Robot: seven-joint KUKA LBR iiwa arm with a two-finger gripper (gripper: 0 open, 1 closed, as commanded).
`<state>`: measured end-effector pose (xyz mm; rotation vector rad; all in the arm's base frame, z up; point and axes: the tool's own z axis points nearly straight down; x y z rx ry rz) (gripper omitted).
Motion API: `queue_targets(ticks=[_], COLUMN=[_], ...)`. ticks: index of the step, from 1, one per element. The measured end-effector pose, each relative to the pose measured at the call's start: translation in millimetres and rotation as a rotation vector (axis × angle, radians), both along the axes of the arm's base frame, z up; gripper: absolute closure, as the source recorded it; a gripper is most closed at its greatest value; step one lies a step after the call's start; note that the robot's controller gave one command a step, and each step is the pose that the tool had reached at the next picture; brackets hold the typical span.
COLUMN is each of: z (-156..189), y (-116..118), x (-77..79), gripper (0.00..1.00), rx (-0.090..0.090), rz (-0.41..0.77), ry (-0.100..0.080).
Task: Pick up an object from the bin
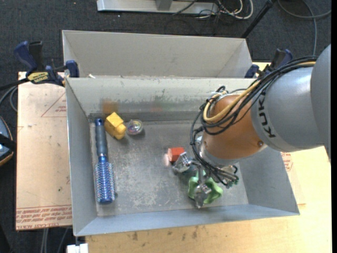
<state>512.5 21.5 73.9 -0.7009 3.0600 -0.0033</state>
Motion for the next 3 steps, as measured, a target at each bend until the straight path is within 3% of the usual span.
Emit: queue_targets(ticks=[1,2,3], z=[2.4,104.3,101.2], y=[1.0,-28.7,-27.6], x=[1.5,-33.0,-33.8], gripper=[1.0,1.0,0.0], rx=[0.003,0.001,0.003], rz=[0.0,0.165,0.166], ry=[-0.006,-0.004,0.002])
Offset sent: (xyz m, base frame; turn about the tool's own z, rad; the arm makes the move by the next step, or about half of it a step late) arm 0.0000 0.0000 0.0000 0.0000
